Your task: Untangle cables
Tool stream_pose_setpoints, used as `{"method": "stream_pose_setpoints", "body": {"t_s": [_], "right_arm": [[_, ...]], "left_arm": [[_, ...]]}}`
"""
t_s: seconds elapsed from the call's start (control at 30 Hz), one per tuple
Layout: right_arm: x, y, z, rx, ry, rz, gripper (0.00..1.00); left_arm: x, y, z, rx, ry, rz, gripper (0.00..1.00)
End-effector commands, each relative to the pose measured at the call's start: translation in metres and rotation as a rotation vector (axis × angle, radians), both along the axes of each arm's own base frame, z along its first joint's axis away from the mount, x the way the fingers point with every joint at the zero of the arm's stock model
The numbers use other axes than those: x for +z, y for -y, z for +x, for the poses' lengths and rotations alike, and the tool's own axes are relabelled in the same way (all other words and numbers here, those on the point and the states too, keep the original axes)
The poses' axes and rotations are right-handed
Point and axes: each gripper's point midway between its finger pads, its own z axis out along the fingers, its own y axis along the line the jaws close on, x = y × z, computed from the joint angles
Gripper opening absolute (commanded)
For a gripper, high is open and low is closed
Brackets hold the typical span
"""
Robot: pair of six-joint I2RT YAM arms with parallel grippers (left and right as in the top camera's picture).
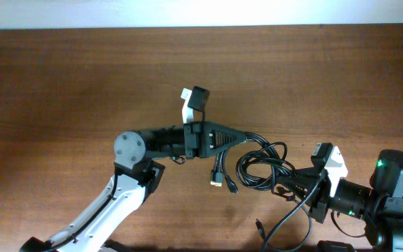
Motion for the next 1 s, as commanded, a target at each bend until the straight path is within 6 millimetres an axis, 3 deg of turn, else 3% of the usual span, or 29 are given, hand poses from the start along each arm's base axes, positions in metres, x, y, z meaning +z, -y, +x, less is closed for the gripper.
{"method": "stream_pose_setpoints", "body": {"t_s": [0.0, 0.1, 0.17, 0.23, 0.37, 0.43, 0.53, 0.6, 0.67, 0.77, 0.97], "right_arm": [[-0.008, 0.005, 0.003, -0.036, -0.019, -0.034, 0.04], [-0.007, 0.004, 0.002, -0.032, -0.018, -0.03, 0.04], [-0.002, 0.0, -0.001, -0.003, -0.011, 0.001, 0.04], [0.004, -0.004, -0.005, 0.028, -0.005, 0.036, 0.04], [0.004, -0.004, -0.005, 0.029, -0.007, 0.036, 0.04], [0.004, -0.004, -0.005, 0.028, -0.006, 0.035, 0.04], [0.003, -0.004, -0.005, 0.026, -0.005, 0.034, 0.04], [0.004, -0.003, -0.004, 0.018, -0.014, 0.039, 0.04], [0.003, -0.001, 0.001, -0.017, -0.046, 0.045, 0.04], [-0.002, 0.006, 0.009, -0.089, -0.09, 0.027, 0.04], [-0.003, 0.014, 0.022, -0.173, -0.099, 0.01, 0.04]], "left_arm": [[0.013, -0.007, 0.004, -0.021, -0.172, -0.021, 0.07], [0.011, -0.006, 0.005, -0.006, -0.129, -0.017, 0.19], [0.005, -0.005, 0.006, 0.037, 0.077, 0.005, 0.4], [-0.008, -0.003, 0.006, 0.042, 0.158, 0.044, 0.64], [-0.018, -0.001, 0.01, 0.061, 0.211, 0.076, 0.69], [-0.021, -0.001, 0.008, 0.056, 0.251, 0.082, 0.63], [-0.026, -0.001, -0.009, -0.037, 0.354, 0.094, 0.5], [-0.028, -0.005, -0.029, -0.136, 0.467, 0.087, 0.5], [-0.025, -0.009, -0.043, -0.194, 0.552, 0.071, 0.63], [-0.014, -0.014, -0.058, -0.221, 0.698, 0.034, 0.97], [-0.003, -0.018, -0.066, -0.205, 0.795, 0.002, 0.99]]}}
